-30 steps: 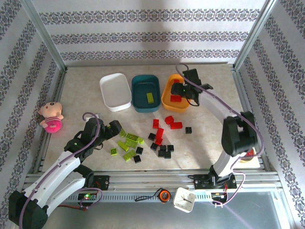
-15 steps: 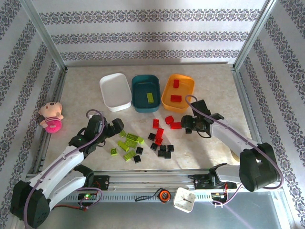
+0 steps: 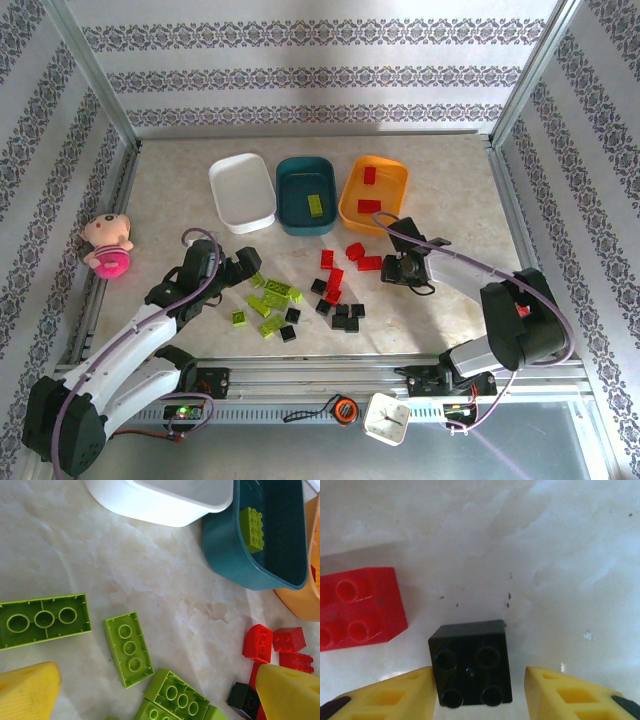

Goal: Sort the legos into containers by color
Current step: Pick up the lego from the middle-right of the table, then place the lego in the container.

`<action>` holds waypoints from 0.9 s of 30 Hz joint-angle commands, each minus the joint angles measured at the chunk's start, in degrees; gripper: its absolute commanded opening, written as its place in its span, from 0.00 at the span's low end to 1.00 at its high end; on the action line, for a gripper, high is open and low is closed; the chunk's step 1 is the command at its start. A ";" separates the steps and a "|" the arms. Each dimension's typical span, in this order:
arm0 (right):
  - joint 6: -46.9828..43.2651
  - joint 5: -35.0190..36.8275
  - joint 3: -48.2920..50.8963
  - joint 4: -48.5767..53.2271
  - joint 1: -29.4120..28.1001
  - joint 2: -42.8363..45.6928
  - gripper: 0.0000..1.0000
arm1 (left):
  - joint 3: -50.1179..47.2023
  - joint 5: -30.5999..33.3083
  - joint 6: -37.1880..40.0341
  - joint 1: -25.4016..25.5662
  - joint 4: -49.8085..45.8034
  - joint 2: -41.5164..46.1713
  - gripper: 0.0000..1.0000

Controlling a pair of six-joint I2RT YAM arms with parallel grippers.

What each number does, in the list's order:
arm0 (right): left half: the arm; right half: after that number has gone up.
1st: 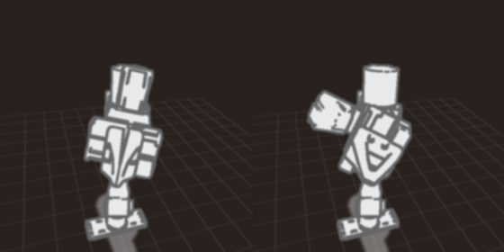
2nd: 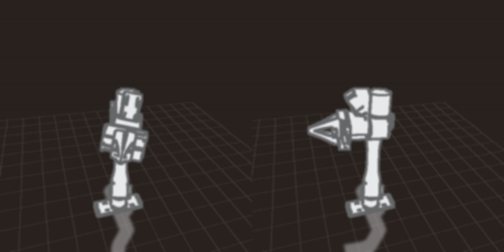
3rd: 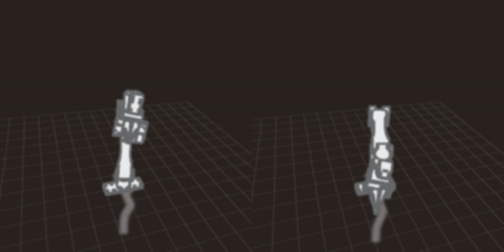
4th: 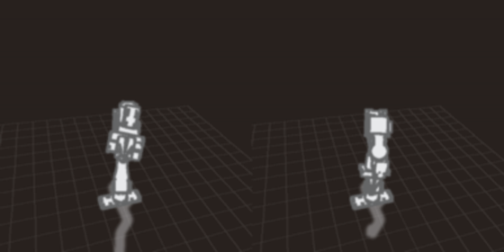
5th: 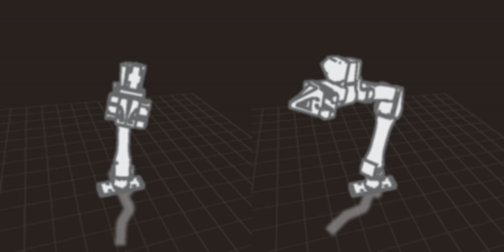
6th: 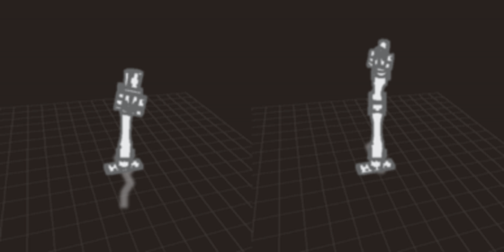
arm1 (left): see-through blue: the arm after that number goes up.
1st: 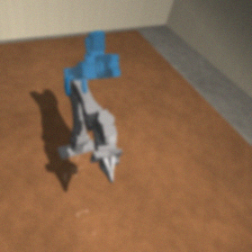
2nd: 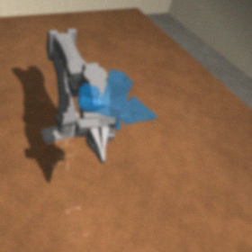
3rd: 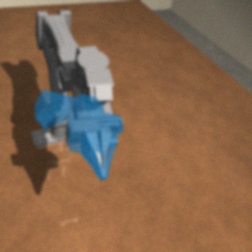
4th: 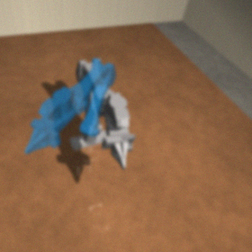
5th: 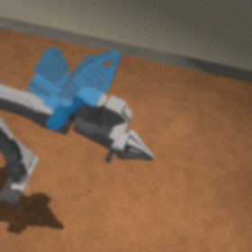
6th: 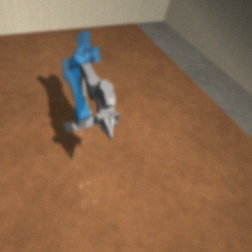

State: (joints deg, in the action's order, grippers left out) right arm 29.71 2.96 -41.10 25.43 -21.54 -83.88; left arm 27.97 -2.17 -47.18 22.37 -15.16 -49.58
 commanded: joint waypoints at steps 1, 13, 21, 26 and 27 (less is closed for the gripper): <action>-1.07 3.49 -2.43 -1.33 -0.61 -2.08 0.46 | -0.56 -0.23 0.74 -0.88 0.74 1.23 1.00; -5.33 2.02 -3.22 -1.48 -2.26 5.55 0.23 | 0.64 5.26 2.09 -1.59 -4.19 5.15 1.00; -6.98 -8.20 -20.20 -2.06 -13.10 2.54 0.20 | 0.19 9.87 1.68 -1.84 -8.47 10.25 1.00; -8.34 -9.44 -38.99 -5.39 -19.34 -15.54 0.21 | -0.42 8.58 0.44 -2.07 -9.72 11.00 1.00; -8.76 -9.66 -43.38 -5.49 -20.20 -19.48 0.21 | -0.32 8.18 0.34 -2.25 -10.25 10.91 1.00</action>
State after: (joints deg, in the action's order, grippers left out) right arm 22.98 -4.38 -76.99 21.34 -39.62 -95.26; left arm 27.97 5.72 -46.39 21.19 -21.93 -39.03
